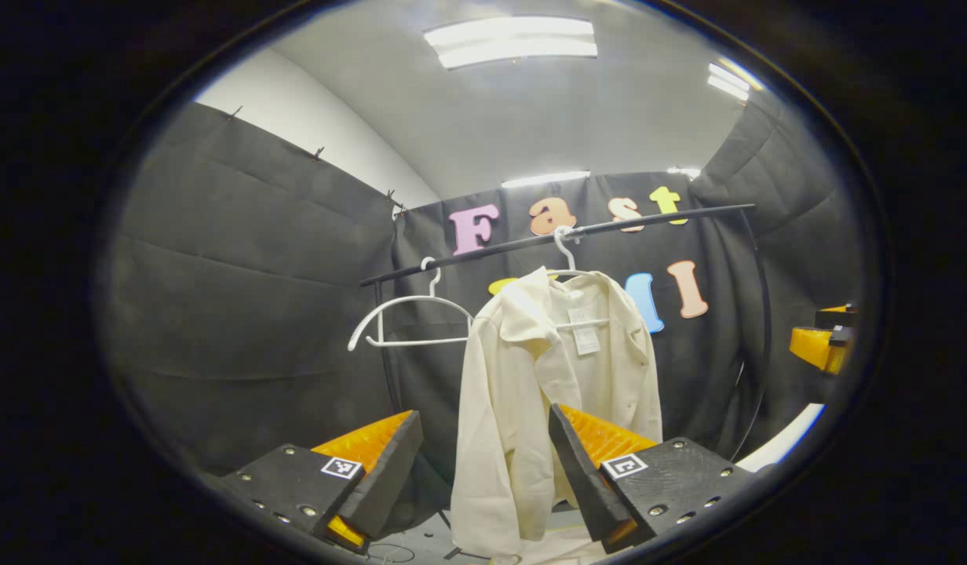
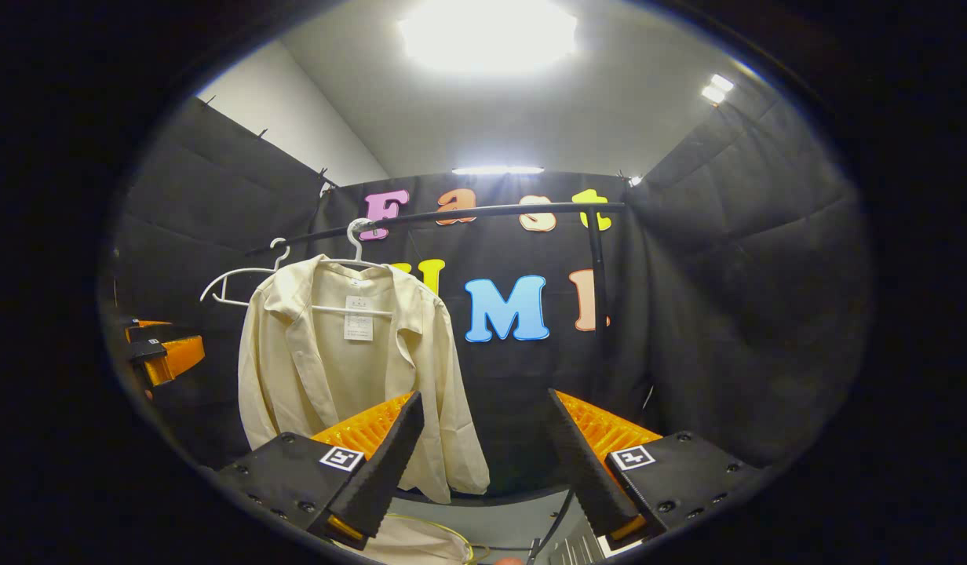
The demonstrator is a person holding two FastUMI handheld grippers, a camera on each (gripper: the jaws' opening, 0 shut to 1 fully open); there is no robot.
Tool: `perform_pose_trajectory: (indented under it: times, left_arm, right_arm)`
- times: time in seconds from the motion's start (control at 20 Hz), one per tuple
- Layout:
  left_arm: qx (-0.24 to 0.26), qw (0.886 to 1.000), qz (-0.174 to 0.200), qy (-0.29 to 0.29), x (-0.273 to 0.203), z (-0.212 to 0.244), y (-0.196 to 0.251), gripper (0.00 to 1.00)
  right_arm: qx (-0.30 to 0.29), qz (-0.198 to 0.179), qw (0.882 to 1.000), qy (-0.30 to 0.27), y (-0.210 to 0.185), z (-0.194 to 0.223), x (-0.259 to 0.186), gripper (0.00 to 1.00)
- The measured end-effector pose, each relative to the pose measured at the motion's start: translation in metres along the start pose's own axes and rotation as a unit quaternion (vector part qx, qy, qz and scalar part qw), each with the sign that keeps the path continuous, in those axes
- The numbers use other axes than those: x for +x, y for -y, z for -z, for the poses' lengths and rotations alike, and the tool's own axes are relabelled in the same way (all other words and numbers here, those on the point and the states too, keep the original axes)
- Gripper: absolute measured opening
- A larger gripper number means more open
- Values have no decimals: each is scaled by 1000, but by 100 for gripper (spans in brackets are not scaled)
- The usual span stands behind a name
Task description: Grasp the clothes on the hanger with both hands and then place them into the laundry hamper below.
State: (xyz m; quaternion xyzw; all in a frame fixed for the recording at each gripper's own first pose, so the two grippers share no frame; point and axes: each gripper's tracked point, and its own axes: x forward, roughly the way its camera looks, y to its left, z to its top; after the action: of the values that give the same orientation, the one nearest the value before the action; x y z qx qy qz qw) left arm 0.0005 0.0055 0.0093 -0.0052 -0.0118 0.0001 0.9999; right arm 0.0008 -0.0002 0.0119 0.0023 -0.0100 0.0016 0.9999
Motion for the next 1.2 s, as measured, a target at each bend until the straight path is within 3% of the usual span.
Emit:
perform_pose_trajectory:
  times: [1.2]
  left_arm:
    - [-8, 1000, -10, 1, 0, -2, -5, 94]
  right_arm:
    - [1, -1, 1000, 1, -6, -2, -3, 98]
